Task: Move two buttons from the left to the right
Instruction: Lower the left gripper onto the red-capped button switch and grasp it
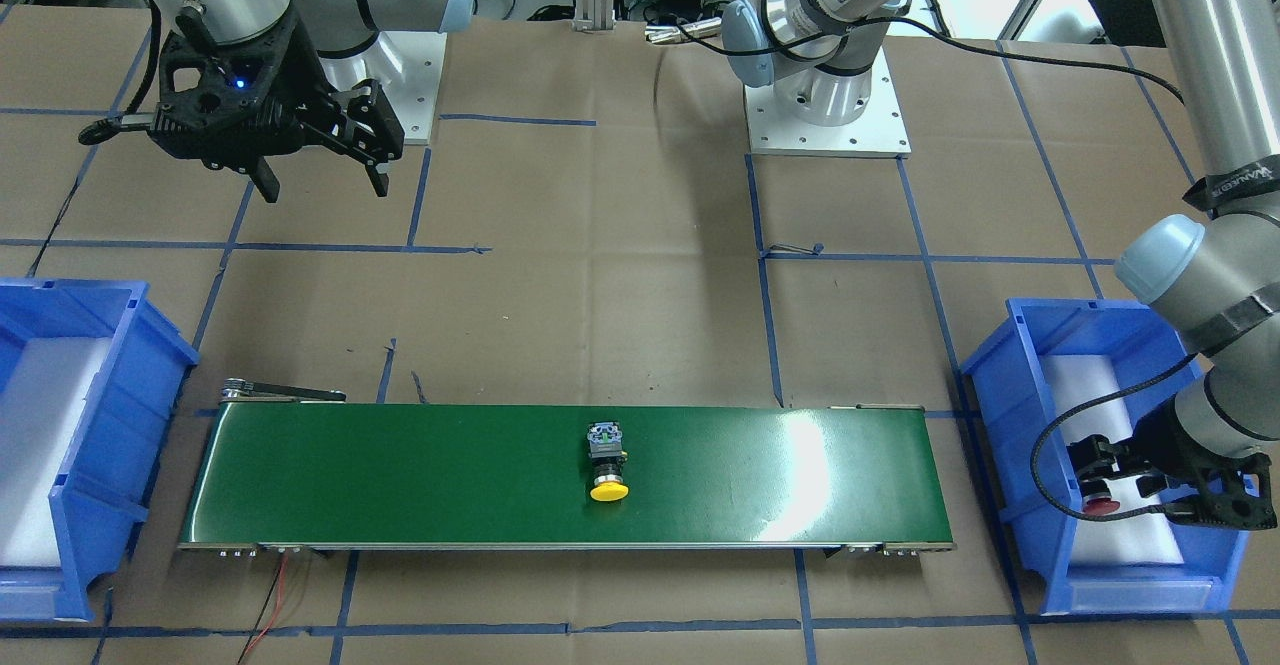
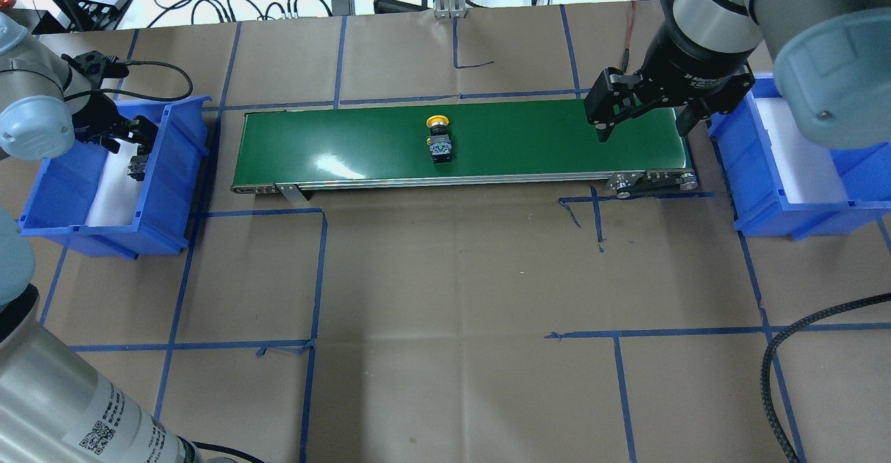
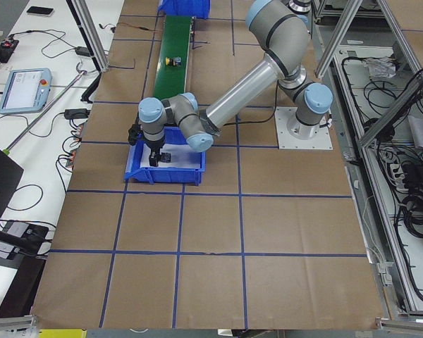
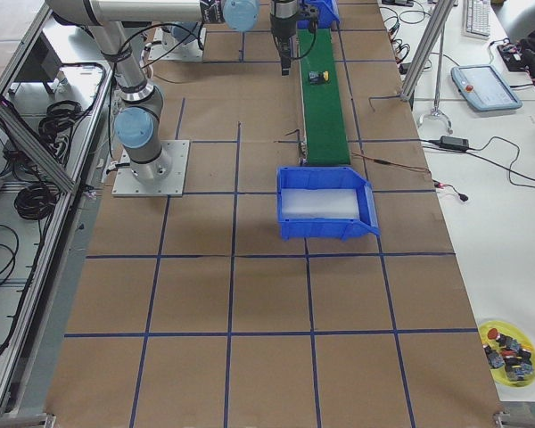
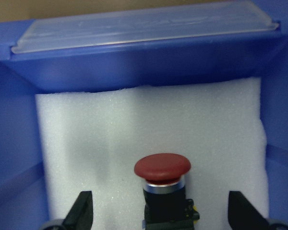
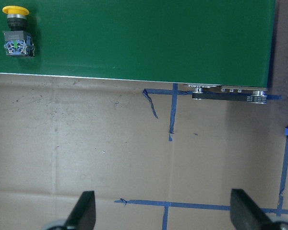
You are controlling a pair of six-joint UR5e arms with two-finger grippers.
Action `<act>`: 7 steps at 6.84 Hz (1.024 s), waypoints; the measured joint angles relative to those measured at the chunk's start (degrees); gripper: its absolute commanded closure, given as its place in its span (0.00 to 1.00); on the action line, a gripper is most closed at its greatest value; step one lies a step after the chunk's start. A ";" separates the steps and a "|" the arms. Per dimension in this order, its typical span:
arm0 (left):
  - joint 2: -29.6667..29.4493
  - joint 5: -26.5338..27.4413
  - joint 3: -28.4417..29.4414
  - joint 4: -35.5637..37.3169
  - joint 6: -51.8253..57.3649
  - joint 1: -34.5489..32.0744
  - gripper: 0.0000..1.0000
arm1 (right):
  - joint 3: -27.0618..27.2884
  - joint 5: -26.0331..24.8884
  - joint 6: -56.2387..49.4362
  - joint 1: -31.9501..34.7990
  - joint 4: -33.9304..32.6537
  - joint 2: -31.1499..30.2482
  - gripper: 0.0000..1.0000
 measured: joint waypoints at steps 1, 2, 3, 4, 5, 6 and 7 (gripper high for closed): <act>-0.27 -0.04 0.02 -0.01 -0.07 0.01 0.40 | 0.00 0.00 0.00 0.00 -0.02 0.12 0.00; -0.38 -0.02 0.04 -0.02 -0.08 0.01 0.67 | 0.01 0.00 0.00 0.00 -0.02 0.22 0.00; -0.41 0.05 0.07 -0.02 -0.05 0.01 0.83 | 0.02 0.00 0.00 0.00 -0.02 0.35 0.00; -0.42 0.05 0.22 -0.03 -0.03 0.01 0.93 | 0.01 0.00 0.00 0.00 -0.02 0.52 0.00; -0.41 0.01 0.68 -0.09 -0.04 0.01 0.95 | 0.00 0.00 0.00 0.00 -0.02 0.62 0.00; -0.23 0.03 1.33 -0.36 -0.08 -0.01 0.95 | -0.04 0.00 0.00 0.00 -0.02 0.64 0.00; 0.40 0.10 1.82 -0.94 -0.14 -0.08 0.95 | -0.10 0.00 0.00 0.00 -0.04 0.62 0.00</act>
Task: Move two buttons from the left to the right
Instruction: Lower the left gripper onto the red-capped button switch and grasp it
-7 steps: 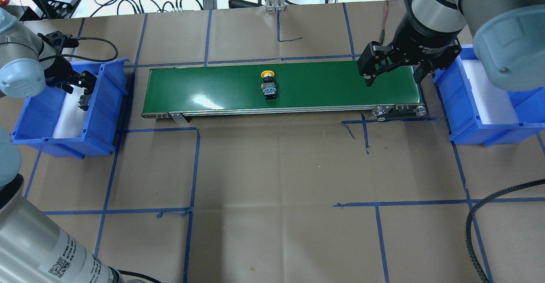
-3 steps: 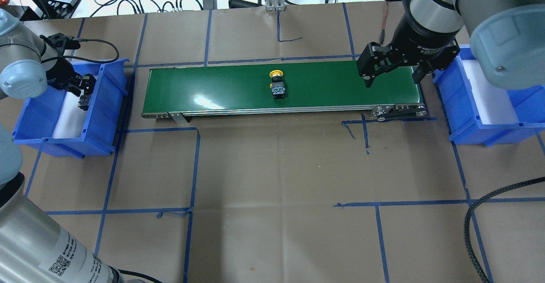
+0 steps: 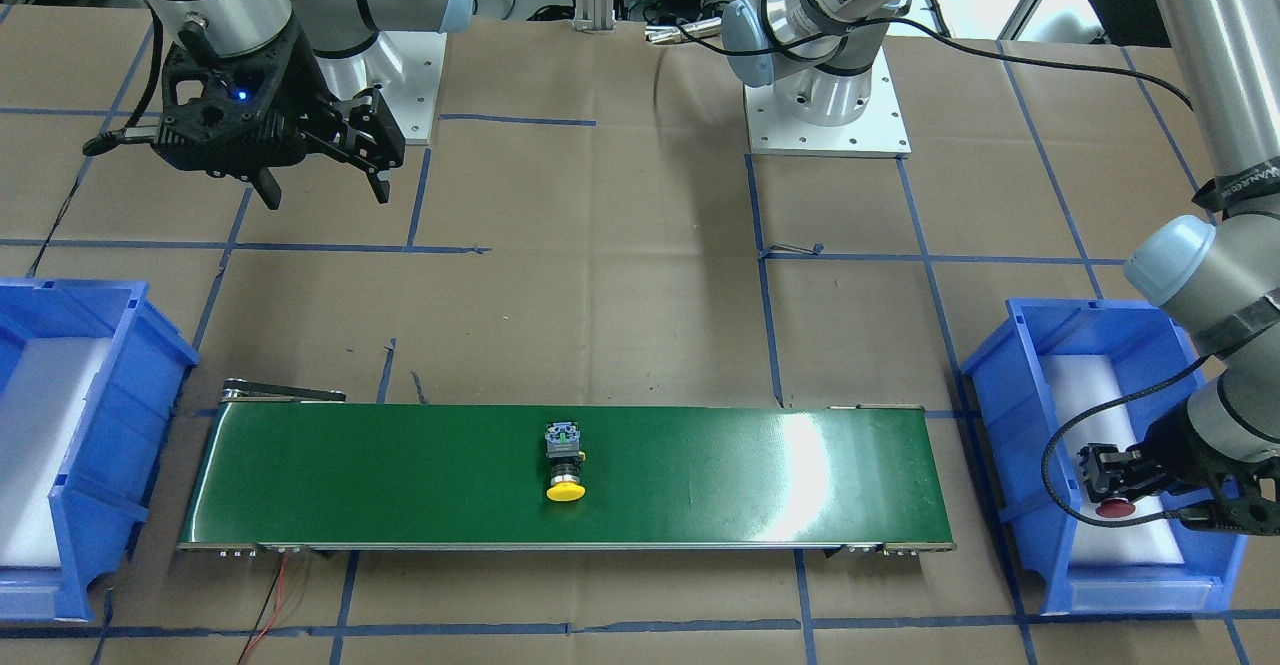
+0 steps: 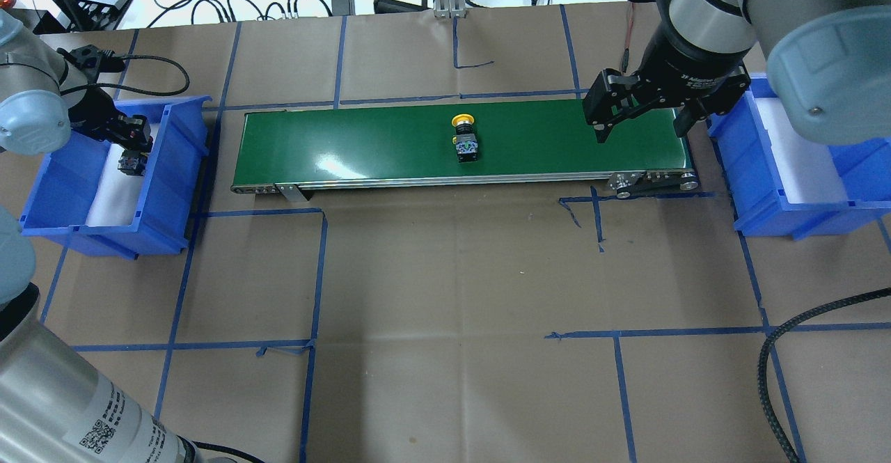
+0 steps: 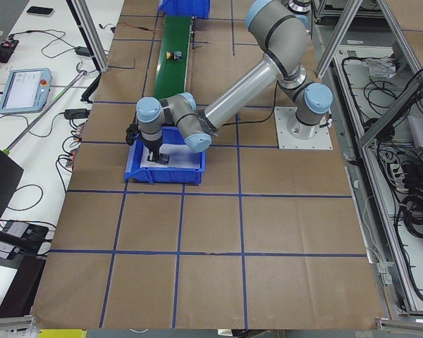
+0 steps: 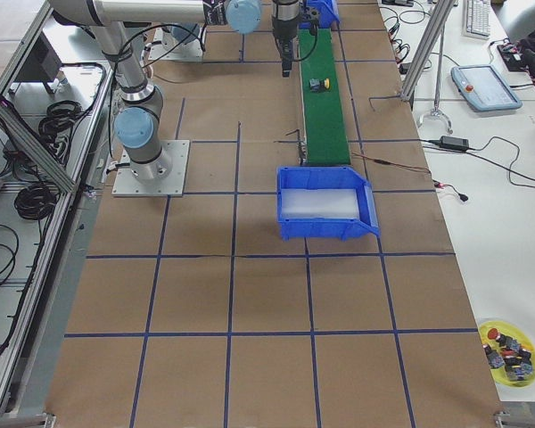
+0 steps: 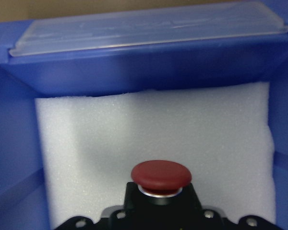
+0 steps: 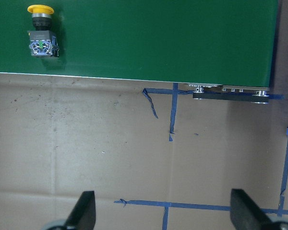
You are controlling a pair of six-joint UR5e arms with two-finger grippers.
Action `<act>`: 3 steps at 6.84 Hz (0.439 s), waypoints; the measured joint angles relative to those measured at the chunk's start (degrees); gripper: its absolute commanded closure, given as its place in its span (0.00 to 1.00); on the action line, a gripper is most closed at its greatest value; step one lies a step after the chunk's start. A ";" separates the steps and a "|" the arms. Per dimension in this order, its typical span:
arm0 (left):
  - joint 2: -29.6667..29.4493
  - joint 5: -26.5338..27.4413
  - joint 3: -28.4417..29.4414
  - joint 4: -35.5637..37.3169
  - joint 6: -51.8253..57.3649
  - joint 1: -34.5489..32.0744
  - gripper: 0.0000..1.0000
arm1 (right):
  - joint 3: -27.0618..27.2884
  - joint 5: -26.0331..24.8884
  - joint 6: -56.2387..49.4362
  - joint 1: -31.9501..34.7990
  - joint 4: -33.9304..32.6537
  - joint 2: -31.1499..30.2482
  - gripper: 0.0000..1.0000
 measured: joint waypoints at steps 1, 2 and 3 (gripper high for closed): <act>1.50 0.08 0.61 -1.73 -0.01 -0.03 0.95 | -0.02 0.00 0.00 0.00 -0.02 -0.02 0.00; 3.66 0.18 1.78 -5.53 0.03 -0.02 0.95 | 0.01 -0.02 0.00 0.00 -0.02 -0.01 0.00; 5.88 0.34 4.03 -11.25 0.09 -0.02 0.95 | 0.05 -0.11 0.00 0.00 -0.12 0.03 0.00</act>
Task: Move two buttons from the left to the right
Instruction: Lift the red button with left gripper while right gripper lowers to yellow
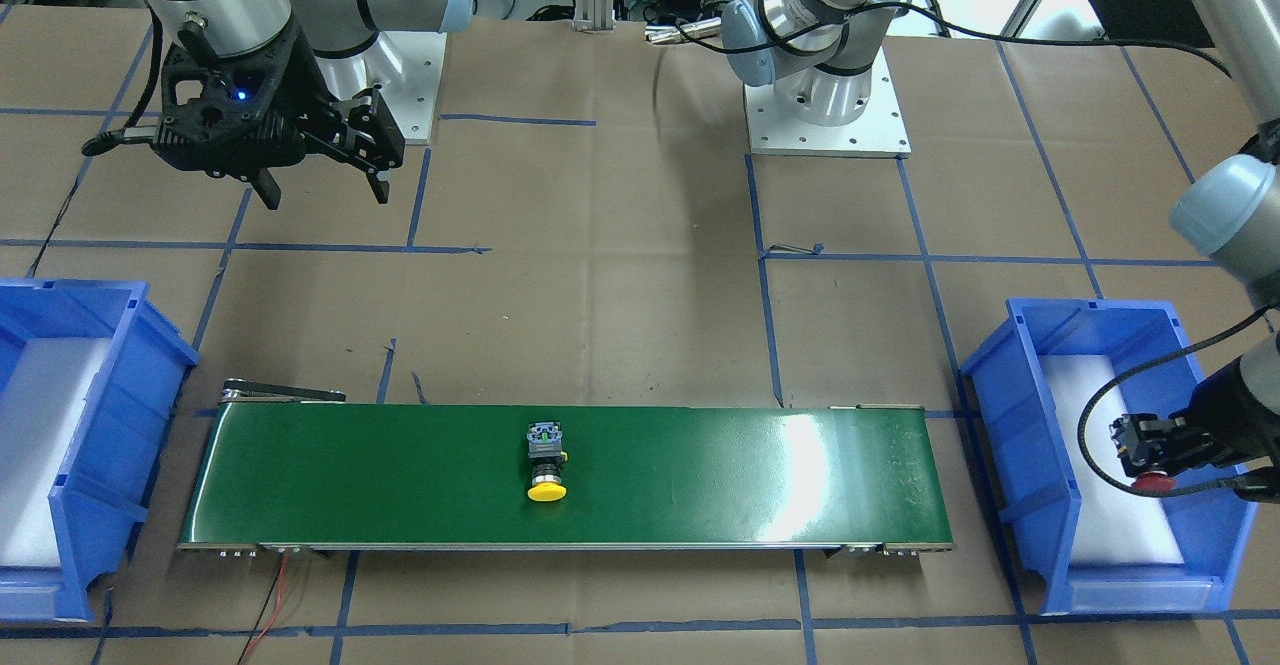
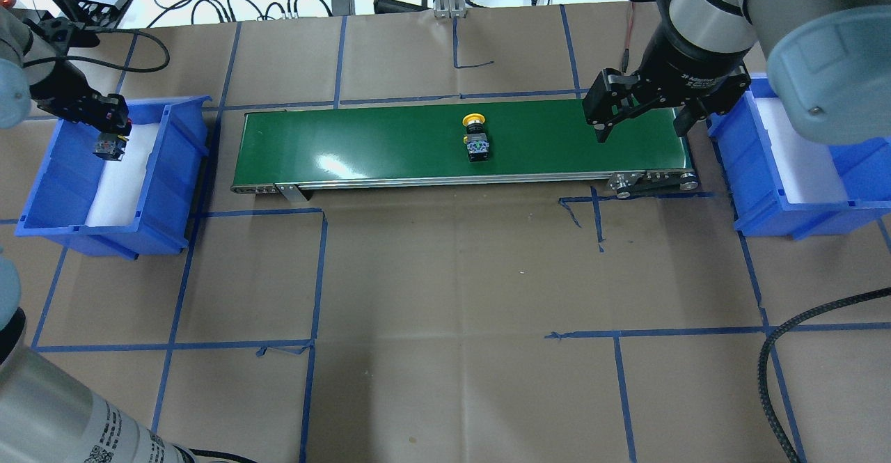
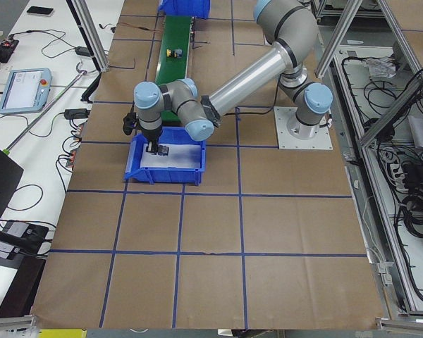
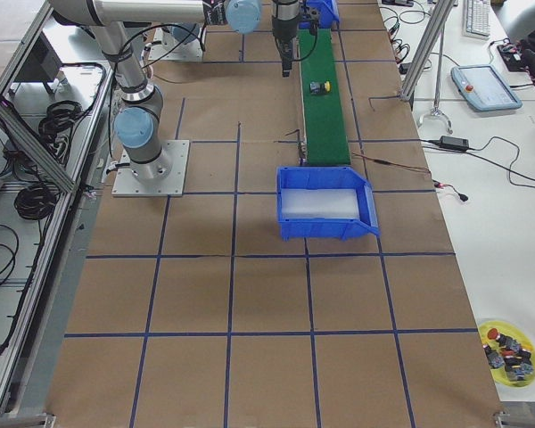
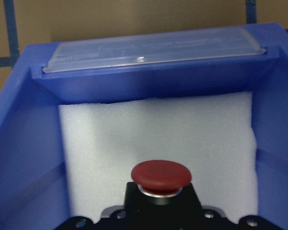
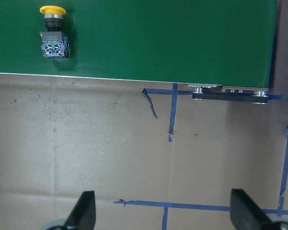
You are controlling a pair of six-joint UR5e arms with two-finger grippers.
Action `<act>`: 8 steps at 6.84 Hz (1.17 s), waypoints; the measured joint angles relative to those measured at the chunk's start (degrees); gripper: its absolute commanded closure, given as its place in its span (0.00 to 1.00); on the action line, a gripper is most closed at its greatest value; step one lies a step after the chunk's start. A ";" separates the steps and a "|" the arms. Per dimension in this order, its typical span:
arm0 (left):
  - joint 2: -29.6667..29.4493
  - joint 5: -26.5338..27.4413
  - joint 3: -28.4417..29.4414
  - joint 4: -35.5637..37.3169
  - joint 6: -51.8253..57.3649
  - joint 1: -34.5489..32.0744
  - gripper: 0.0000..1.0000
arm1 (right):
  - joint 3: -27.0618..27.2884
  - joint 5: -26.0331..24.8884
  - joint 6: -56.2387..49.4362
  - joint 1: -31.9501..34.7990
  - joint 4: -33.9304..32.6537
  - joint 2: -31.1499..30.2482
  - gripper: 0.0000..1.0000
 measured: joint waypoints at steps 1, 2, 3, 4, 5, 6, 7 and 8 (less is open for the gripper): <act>1.25 0.15 3.13 -5.73 0.02 -0.01 0.95 | 0.05 -0.12 0.00 0.00 -0.93 0.13 0.00; 1.52 0.28 6.40 -10.58 -0.01 -0.07 0.95 | 0.12 -0.22 0.00 0.00 -3.32 0.58 0.00; 1.43 0.39 8.68 -13.97 -0.24 -0.25 0.95 | 0.15 -0.29 0.00 0.00 -6.24 1.64 0.00; 1.35 0.40 9.51 -15.38 -1.18 -0.62 0.95 | 0.14 -0.24 0.02 0.00 -8.17 2.85 0.00; 1.40 0.34 9.69 -15.74 -3.20 -1.66 0.95 | 0.16 -0.07 0.06 0.00 -9.37 4.14 0.00; 1.59 0.30 9.64 -15.63 -6.05 -3.72 0.95 | 0.14 0.00 0.06 0.00 -10.51 5.58 0.00; 1.86 0.29 9.48 -15.46 -10.06 -6.63 0.95 | 0.14 -0.04 0.04 0.00 -12.51 7.02 0.00; 2.17 0.29 9.16 -15.39 -14.22 -9.84 0.95 | 0.20 0.01 0.07 0.00 -14.65 8.37 0.00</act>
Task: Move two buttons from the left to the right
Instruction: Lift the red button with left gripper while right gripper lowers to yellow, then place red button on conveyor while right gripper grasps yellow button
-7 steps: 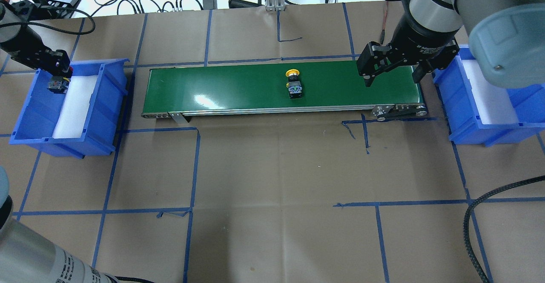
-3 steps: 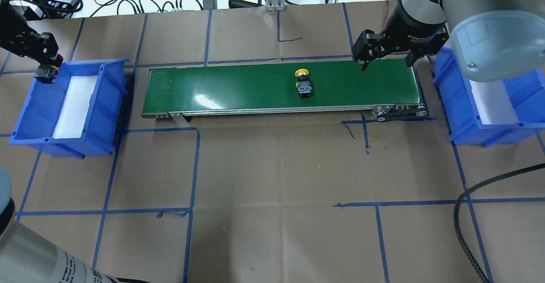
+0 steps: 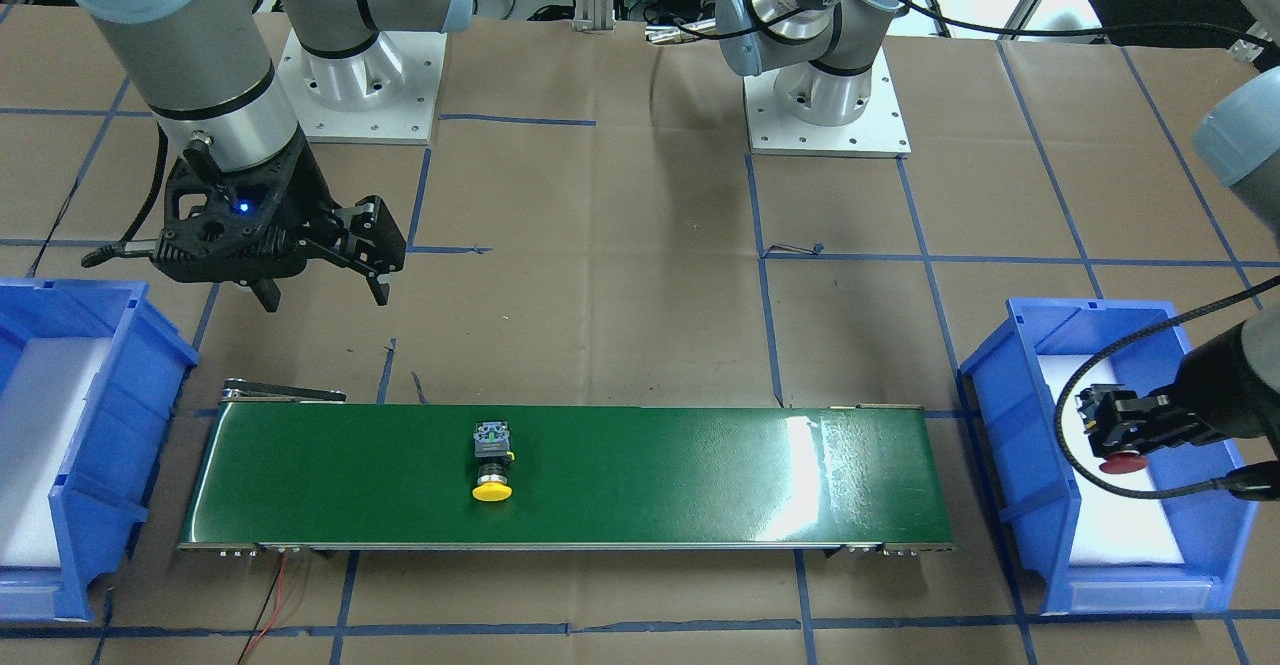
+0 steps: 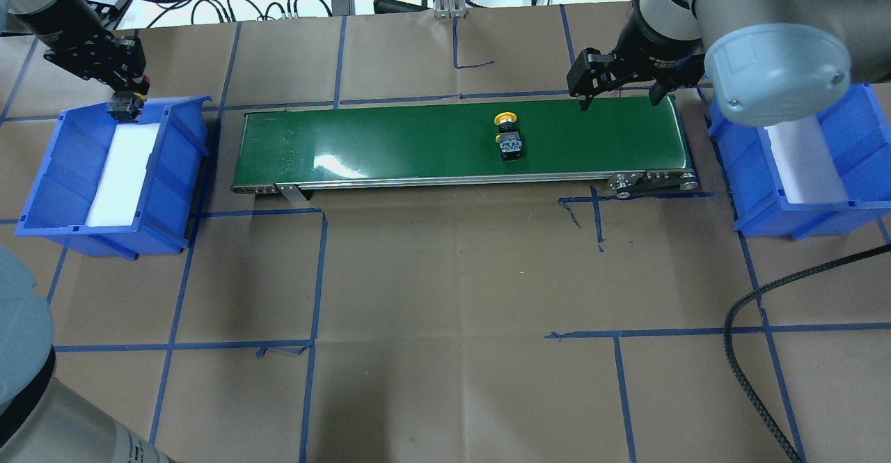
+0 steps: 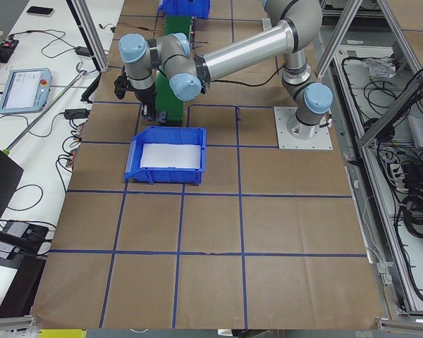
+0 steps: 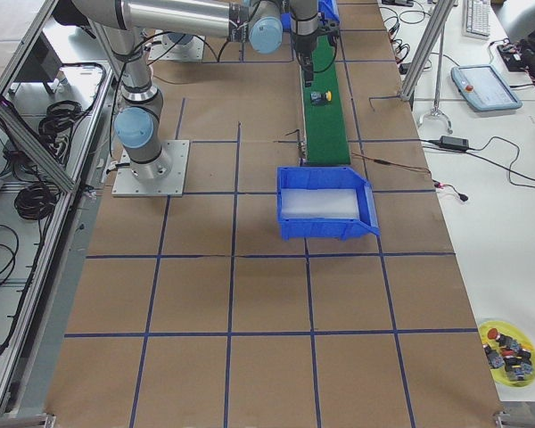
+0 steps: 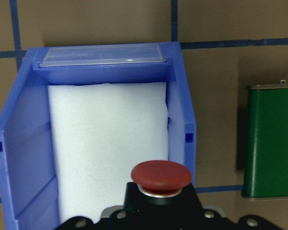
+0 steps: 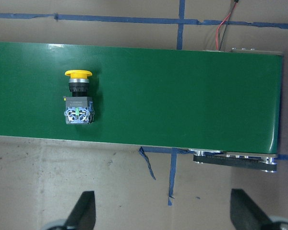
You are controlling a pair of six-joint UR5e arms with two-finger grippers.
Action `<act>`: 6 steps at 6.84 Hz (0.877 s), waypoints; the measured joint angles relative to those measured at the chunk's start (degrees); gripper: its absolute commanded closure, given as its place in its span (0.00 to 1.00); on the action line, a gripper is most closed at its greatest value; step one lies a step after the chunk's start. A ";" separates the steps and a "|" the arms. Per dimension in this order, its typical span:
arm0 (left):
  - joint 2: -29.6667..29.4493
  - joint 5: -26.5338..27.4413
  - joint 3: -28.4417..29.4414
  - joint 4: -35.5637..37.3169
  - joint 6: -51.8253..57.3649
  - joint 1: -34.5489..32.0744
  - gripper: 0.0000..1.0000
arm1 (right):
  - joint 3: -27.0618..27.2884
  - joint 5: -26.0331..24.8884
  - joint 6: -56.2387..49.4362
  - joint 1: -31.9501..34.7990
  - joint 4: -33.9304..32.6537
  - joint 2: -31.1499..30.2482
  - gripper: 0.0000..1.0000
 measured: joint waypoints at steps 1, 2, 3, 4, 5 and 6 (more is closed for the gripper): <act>0.51 0.00 -0.78 0.33 -4.18 -3.39 0.95 | 0.22 0.06 0.02 0.02 -0.87 1.46 0.00; 1.12 0.00 -1.98 1.20 -8.69 -6.50 0.95 | 0.58 0.08 0.04 0.06 -1.26 2.65 0.00; 1.59 0.00 -3.22 2.26 -12.80 -9.21 0.95 | 0.67 0.00 0.22 0.08 -2.39 3.81 0.00; 1.80 0.00 -4.64 3.37 -16.29 -11.58 0.95 | 0.68 -0.28 0.77 0.09 -4.96 5.25 0.00; 1.76 0.02 -6.66 5.44 -18.92 -13.33 0.95 | 0.72 -0.39 1.34 0.09 -7.48 6.79 0.00; 1.70 0.06 -9.39 9.05 -20.20 -14.36 0.95 | 0.61 -0.29 1.39 0.09 -8.70 8.37 0.00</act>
